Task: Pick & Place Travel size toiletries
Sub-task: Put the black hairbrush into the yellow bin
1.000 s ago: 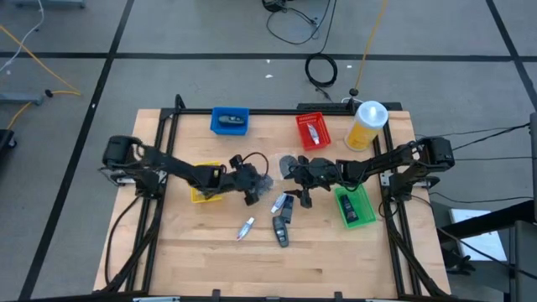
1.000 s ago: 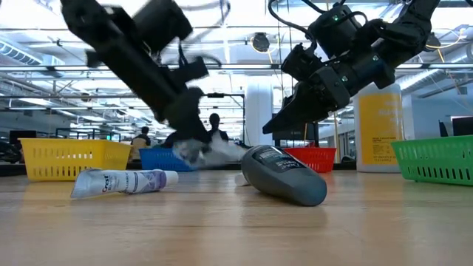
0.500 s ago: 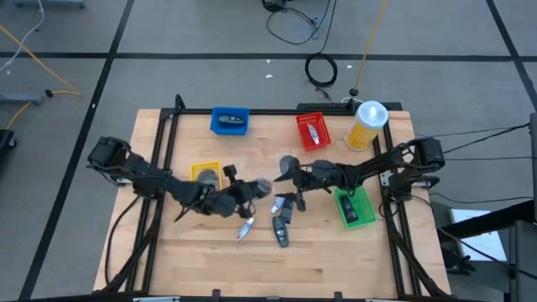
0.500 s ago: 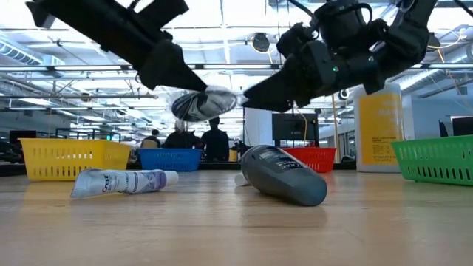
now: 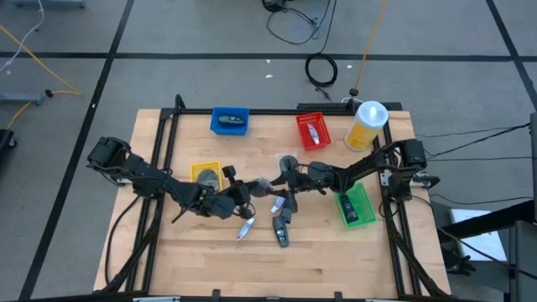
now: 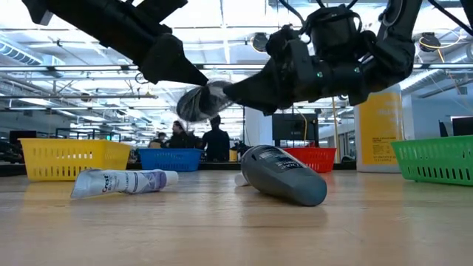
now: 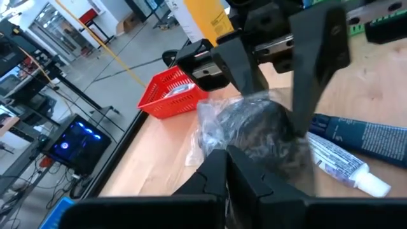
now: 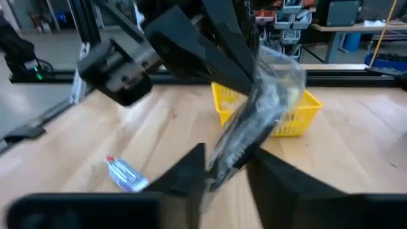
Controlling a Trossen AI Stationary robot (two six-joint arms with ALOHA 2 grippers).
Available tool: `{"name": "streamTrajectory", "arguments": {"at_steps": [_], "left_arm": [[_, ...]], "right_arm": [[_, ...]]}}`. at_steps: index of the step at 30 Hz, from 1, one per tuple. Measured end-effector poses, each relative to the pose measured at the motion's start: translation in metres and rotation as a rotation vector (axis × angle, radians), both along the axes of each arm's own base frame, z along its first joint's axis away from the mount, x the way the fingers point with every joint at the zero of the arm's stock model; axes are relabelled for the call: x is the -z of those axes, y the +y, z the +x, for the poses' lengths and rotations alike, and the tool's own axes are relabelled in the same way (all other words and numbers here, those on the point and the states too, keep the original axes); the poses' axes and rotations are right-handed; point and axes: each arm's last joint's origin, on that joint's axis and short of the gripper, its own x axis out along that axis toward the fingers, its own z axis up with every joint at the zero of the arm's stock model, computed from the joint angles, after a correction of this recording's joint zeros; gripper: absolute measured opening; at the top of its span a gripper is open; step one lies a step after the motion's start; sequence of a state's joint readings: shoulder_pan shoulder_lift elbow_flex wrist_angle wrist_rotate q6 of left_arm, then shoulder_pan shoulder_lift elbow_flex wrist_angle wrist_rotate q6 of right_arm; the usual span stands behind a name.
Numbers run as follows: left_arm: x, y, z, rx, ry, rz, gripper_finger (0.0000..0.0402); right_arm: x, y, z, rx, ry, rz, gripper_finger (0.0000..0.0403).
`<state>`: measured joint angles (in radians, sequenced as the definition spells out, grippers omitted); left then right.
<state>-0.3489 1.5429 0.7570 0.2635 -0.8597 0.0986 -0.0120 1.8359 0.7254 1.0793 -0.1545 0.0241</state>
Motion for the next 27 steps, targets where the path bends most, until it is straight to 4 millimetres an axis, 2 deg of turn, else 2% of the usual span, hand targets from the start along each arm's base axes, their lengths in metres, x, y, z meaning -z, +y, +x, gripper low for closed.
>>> {"name": "streamTrajectory", "arguments": {"at_steps": [3,5,8,13,16,19,23,27], "left_arm": [[0.000,0.000,0.000,0.000,-0.004,-0.011,0.0014],[0.000,0.001,0.000,-0.002,-0.001,-0.018,0.0029],[0.002,0.004,-0.001,-0.004,0.027,-0.029,0.0076],[-0.005,0.012,-0.002,0.005,-0.003,-0.116,0.0185],[-0.009,0.017,0.003,0.054,-0.061,-0.204,0.0243],[-0.011,0.019,0.008,0.104,-0.102,-0.251,0.0284],[-0.010,0.021,0.011,0.116,-0.105,-0.254,0.0309],[-0.004,0.021,0.013,0.174,-0.056,-0.244,0.0302]], "right_arm": [[0.000,0.000,-0.001,0.006,0.030,-0.022,0.0033],[-0.001,-0.001,-0.003,0.019,0.049,-0.054,0.0015],[0.001,-0.001,-0.006,0.133,0.144,-0.124,0.0021],[-0.007,0.003,-0.014,0.288,0.229,-0.322,0.0007],[-0.006,0.011,-0.015,0.290,0.243,-0.412,0.0006],[-0.008,0.018,-0.013,0.266,0.255,-0.483,0.0006],[-0.009,0.023,-0.009,0.232,0.314,-0.529,0.0003],[-0.013,0.024,-0.007,0.233,0.302,-0.526,0.0005]]}}
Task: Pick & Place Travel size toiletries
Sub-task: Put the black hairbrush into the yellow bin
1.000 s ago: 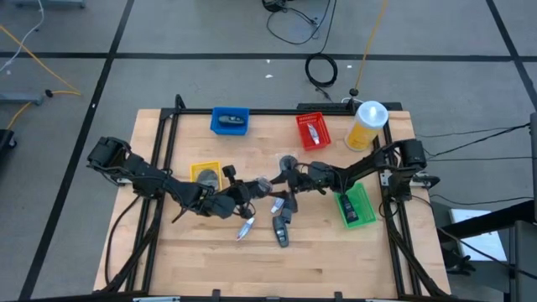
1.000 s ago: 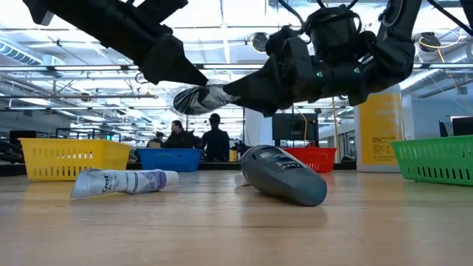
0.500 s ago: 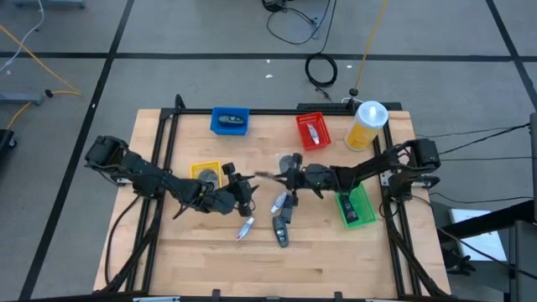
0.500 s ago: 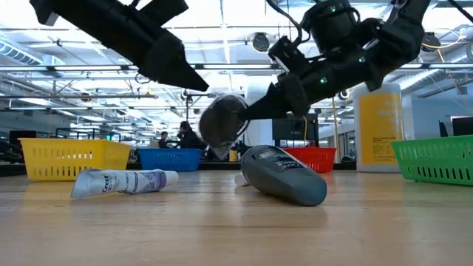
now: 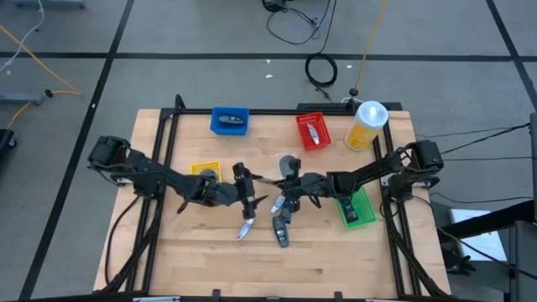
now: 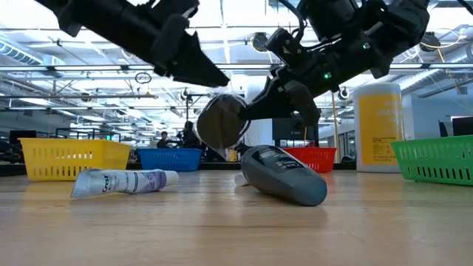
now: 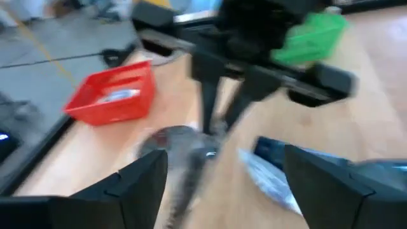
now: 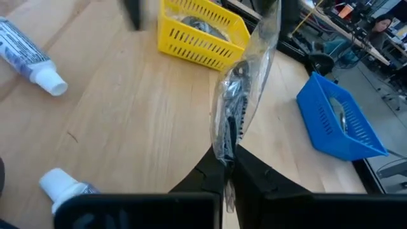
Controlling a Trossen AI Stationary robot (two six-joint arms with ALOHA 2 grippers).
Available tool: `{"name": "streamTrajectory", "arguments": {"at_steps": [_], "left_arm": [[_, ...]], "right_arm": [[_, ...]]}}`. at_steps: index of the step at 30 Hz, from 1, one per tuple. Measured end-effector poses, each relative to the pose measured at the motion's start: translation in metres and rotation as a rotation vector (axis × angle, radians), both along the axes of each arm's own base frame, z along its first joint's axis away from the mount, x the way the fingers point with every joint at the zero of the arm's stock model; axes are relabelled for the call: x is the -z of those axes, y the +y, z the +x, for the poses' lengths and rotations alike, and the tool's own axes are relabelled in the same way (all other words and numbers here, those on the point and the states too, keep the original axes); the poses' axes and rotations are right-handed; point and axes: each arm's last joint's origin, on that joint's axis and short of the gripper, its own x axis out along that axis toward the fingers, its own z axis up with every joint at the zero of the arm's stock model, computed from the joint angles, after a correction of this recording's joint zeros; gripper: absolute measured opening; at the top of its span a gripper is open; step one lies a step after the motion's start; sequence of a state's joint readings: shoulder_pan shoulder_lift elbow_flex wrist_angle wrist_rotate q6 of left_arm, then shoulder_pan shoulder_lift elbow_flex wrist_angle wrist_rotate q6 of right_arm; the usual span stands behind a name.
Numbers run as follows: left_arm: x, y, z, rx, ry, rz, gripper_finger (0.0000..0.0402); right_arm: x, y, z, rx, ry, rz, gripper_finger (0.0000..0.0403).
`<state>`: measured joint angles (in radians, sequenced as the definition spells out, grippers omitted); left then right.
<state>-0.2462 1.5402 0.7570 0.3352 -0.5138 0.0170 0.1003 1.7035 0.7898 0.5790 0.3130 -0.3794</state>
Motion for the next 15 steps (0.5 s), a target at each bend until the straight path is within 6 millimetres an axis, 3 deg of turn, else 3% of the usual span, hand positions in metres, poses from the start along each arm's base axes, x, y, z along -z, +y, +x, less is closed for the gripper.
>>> {"name": "streamTrajectory", "arguments": {"at_steps": [9,15], "left_arm": [[0.025,0.013,0.014,-0.007,0.037,-0.007,0.0201],[0.026,0.014,0.016,0.004,0.038,0.017,0.0107]], "right_arm": [[0.002,0.001,-0.001,-0.029,0.020,0.008,0.0006],[0.003,0.001,-0.001,-0.029,0.031,0.007,0.0006]]}}
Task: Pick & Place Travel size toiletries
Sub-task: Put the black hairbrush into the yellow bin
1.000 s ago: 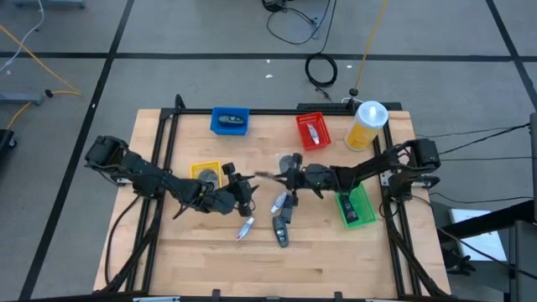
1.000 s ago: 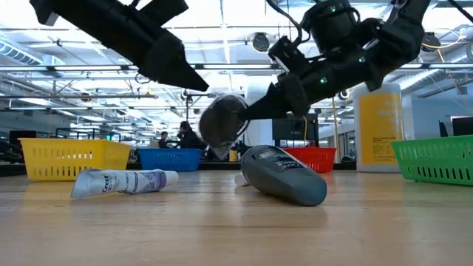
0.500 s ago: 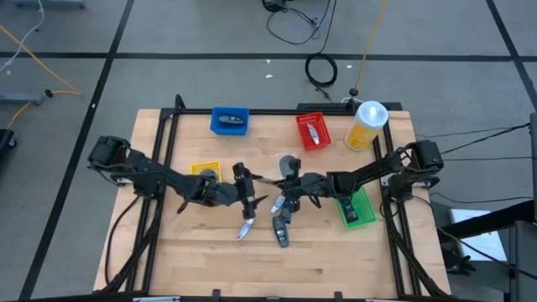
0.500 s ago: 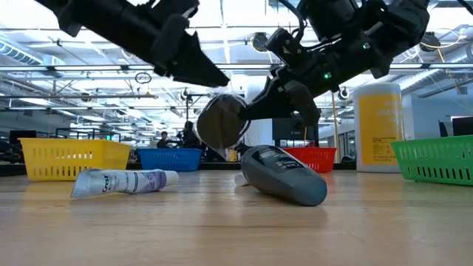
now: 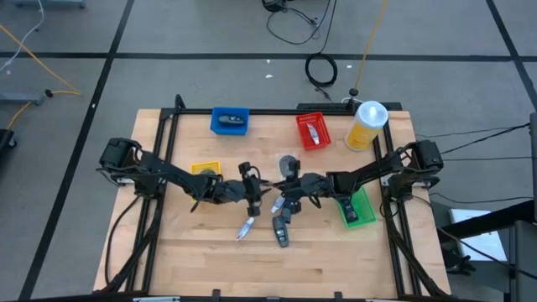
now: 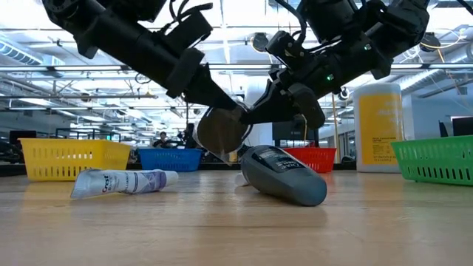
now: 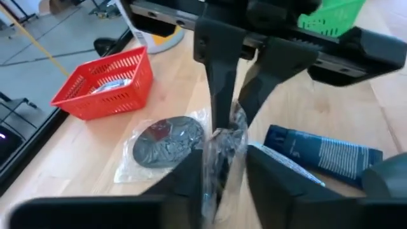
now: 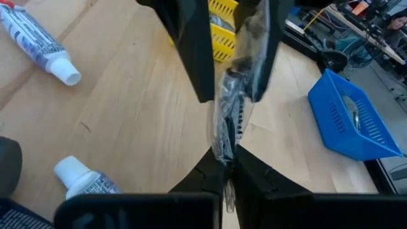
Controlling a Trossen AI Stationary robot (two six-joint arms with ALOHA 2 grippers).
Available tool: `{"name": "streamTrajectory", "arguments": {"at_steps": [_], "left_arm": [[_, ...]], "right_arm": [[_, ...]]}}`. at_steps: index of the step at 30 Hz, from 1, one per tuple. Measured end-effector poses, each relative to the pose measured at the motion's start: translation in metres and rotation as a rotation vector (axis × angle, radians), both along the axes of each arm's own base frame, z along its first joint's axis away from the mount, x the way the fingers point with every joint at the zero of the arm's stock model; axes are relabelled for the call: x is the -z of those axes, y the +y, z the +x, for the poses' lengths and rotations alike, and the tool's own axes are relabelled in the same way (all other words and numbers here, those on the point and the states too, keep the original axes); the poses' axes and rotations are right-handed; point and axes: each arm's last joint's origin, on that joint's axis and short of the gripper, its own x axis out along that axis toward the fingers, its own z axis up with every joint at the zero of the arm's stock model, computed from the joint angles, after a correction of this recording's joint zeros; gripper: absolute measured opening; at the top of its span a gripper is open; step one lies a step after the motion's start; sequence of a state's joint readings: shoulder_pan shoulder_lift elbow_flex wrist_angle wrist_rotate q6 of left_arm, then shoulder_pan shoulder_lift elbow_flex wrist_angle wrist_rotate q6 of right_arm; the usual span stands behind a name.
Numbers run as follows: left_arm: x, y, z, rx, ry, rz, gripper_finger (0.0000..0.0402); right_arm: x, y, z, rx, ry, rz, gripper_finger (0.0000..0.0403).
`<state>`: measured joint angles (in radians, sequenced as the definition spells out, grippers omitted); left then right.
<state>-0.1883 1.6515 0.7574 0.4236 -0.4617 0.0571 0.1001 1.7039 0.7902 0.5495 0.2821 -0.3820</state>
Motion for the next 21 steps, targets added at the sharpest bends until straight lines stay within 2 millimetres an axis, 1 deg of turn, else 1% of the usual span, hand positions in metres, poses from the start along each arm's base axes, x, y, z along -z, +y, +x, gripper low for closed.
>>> {"name": "streamTrajectory", "arguments": {"at_steps": [4,6,10,13,16,21], "left_arm": [[0.000,-0.003,0.000,0.025,0.006,0.026,0.0031],[0.000,-0.005,-0.001,0.039,0.018,0.040,0.0013],[-0.003,-0.013,-0.004,0.063,0.026,0.070,0.0022],[-0.012,-0.021,-0.014,0.056,0.052,0.128,0.0012],[-0.027,-0.028,-0.029,0.050,0.075,0.157,0.0010],[-0.052,-0.041,-0.066,0.109,0.146,0.175,0.0017]], "right_arm": [[0.000,0.000,0.000,-0.002,-0.003,0.004,0.0008],[0.000,0.001,0.000,-0.011,-0.003,0.007,0.0015],[-0.001,0.006,0.000,-0.022,-0.011,0.005,0.0044],[-0.004,0.009,-0.001,-0.029,-0.019,0.001,0.0076],[-0.011,0.012,-0.001,-0.034,-0.054,0.004,0.0108],[-0.013,0.011,-0.002,-0.029,-0.059,0.016,0.0144]]}}
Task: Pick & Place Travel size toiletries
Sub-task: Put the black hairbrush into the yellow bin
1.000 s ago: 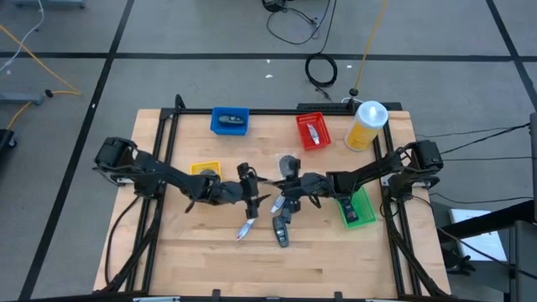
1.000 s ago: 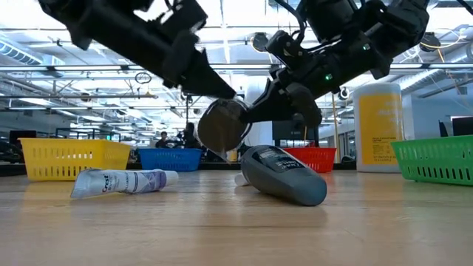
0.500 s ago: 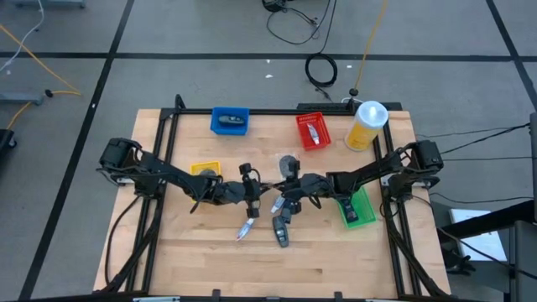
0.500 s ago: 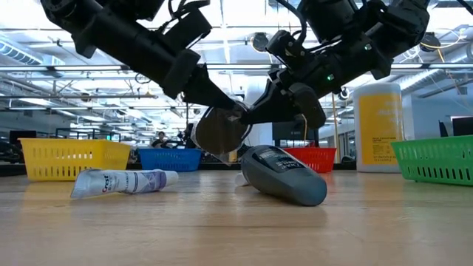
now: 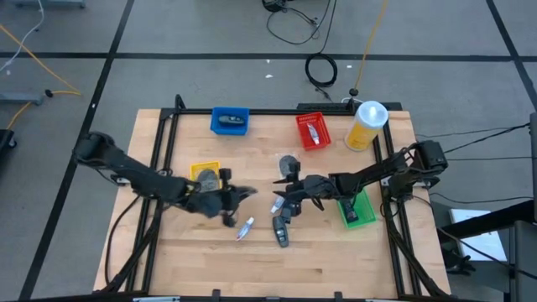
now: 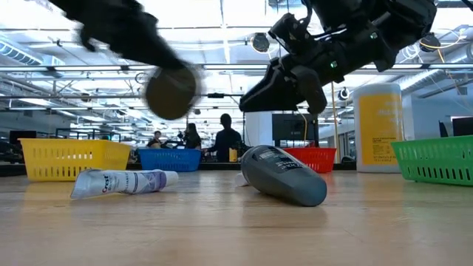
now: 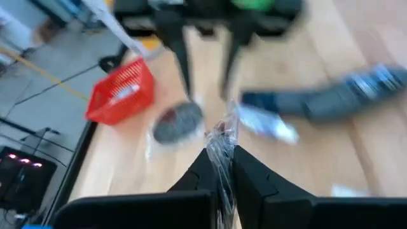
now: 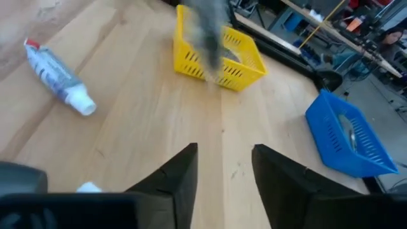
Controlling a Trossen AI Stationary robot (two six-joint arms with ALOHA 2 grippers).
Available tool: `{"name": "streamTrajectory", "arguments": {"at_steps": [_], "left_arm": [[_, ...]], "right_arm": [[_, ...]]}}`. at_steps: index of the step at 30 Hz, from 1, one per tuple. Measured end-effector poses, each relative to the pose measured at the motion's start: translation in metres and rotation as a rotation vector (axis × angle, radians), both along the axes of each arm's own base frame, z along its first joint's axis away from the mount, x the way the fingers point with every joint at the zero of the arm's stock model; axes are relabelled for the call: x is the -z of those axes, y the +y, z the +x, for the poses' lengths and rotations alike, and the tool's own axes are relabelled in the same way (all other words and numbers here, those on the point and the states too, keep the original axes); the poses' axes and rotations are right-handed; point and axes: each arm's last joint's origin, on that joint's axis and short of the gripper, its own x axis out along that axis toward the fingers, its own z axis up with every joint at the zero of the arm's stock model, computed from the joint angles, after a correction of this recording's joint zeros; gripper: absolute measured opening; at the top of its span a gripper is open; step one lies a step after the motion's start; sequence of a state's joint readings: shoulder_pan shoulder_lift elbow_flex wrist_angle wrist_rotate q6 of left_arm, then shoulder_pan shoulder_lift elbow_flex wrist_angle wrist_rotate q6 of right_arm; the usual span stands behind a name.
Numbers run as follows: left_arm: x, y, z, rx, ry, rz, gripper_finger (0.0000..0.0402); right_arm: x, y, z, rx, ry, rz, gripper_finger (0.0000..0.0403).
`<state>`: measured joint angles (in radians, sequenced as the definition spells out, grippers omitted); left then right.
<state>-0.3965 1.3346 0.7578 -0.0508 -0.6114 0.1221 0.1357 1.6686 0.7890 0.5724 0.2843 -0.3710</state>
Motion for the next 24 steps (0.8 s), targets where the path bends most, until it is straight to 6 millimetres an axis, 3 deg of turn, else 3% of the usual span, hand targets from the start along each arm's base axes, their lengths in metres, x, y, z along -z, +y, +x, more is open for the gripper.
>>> {"name": "streamTrajectory", "arguments": {"at_steps": [4,8,14,20,24], "left_arm": [[-0.003,-0.007,-0.035,0.045,0.158,0.028,0.0007],[0.011,-0.006,-0.057,-0.026,0.294,0.063,0.0019],[0.028,0.000,-0.070,-0.105,0.347,0.136,0.0017],[0.012,-0.006,-0.075,-0.101,0.266,0.146,0.0016],[0.010,-0.006,-0.093,-0.142,0.277,0.182,0.0021]], "right_arm": [[0.001,0.000,0.000,0.000,0.010,0.000,0.0156],[0.001,0.000,0.000,0.000,0.006,0.001,0.0157],[0.000,0.000,0.000,0.002,0.000,0.009,0.0152],[0.000,0.000,0.000,0.003,0.000,0.010,0.0154],[0.001,0.000,0.000,0.004,0.007,0.013,0.0155]]}}
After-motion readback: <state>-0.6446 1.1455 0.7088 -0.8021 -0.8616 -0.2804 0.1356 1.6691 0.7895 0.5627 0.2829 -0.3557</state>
